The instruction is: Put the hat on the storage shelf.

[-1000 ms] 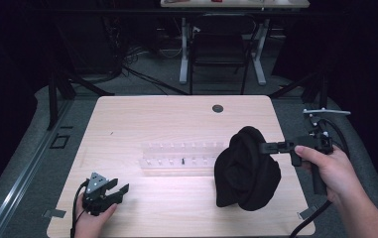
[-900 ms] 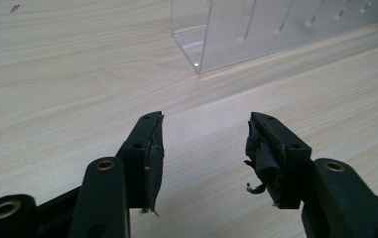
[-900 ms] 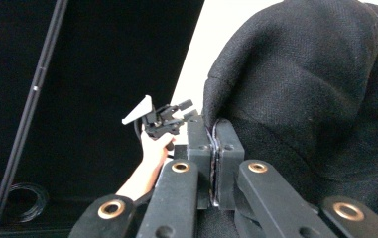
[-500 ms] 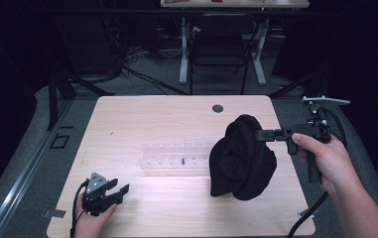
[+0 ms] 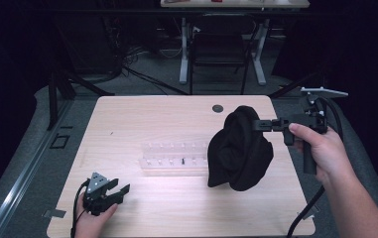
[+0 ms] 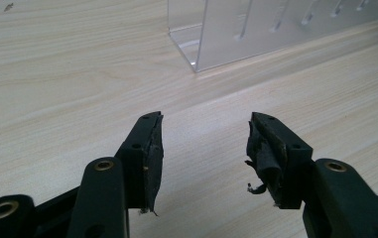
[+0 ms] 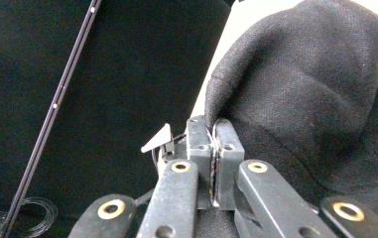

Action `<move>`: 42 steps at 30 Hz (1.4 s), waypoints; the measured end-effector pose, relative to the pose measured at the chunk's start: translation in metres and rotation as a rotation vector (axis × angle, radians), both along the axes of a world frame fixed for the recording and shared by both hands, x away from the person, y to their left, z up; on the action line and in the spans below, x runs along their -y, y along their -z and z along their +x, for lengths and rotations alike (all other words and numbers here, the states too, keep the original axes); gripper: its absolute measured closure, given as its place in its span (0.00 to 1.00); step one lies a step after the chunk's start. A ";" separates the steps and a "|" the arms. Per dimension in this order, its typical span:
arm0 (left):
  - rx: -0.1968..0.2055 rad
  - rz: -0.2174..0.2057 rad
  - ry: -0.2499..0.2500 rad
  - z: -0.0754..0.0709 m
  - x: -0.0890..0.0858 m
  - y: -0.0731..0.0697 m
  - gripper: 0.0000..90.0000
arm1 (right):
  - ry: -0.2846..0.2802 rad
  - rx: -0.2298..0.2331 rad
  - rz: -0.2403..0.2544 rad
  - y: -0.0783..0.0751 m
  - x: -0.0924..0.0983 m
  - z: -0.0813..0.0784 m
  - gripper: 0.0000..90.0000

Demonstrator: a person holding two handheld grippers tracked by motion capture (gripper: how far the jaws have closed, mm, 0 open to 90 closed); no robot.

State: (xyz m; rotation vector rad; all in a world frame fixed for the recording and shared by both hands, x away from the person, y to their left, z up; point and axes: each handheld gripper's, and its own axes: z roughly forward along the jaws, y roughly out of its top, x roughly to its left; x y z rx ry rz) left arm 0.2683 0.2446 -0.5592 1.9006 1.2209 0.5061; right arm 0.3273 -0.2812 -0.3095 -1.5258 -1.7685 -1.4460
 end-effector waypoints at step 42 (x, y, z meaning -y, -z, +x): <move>0.008 -0.035 -0.007 0.001 -0.002 -0.002 0.48 | -0.024 0.008 0.009 0.001 -0.058 0.057 0.99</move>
